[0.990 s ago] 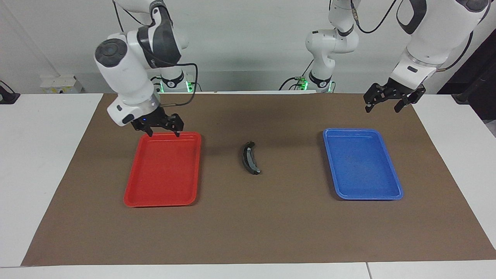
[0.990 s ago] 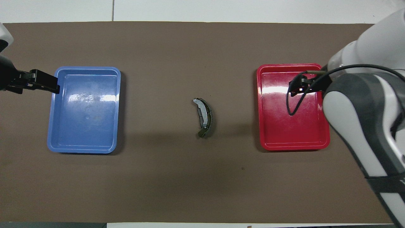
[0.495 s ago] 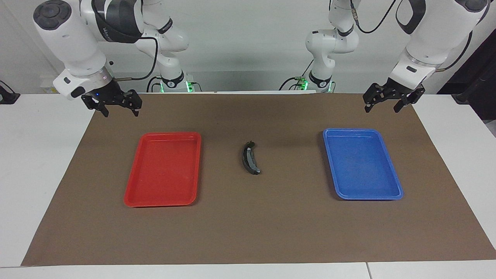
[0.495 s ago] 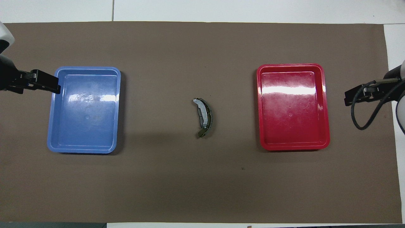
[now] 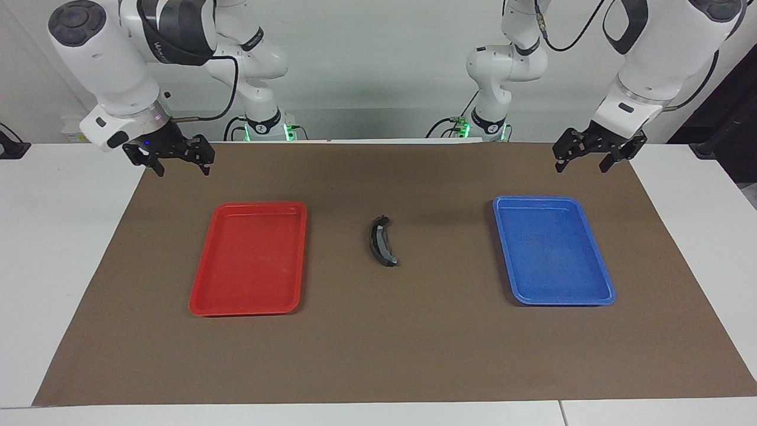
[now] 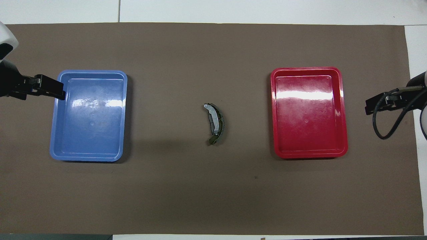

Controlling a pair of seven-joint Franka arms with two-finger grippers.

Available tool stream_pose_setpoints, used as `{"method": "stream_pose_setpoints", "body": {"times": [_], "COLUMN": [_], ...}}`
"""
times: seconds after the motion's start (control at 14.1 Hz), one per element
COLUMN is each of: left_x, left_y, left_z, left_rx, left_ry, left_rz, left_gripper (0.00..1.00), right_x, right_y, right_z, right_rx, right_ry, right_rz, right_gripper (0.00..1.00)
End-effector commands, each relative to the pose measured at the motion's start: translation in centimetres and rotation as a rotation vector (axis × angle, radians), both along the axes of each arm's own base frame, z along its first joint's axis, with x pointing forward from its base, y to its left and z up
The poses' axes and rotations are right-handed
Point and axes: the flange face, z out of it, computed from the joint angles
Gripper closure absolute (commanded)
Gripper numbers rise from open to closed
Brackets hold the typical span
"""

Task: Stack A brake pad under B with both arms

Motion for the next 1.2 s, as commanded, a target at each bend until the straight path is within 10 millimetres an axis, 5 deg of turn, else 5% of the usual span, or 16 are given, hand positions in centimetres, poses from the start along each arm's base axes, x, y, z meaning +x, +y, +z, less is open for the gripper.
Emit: {"method": "stream_pose_setpoints", "body": {"times": [0.0,0.42,1.13], "left_x": [-0.6,-0.6,-0.7], "left_y": [-0.1,-0.2,-0.5], "left_z": [0.0,-0.1,0.1], "left_rx": [-0.011,-0.011,-0.012], "left_ry": [0.000,0.001,-0.003], "left_rz": [-0.005,-0.005,-0.008], "left_gripper": [0.00,0.00,0.00], "right_x": [-1.0,-2.1,-2.1], "right_y": [-0.1,-1.6,-1.5], "right_z": [0.4,2.1,3.0], "right_rx": [-0.009,0.009,0.013], "right_ry": [-0.004,-0.015,-0.038], "right_rz": [0.023,-0.010,-0.009], "right_gripper": [0.01,0.01,0.01]}}
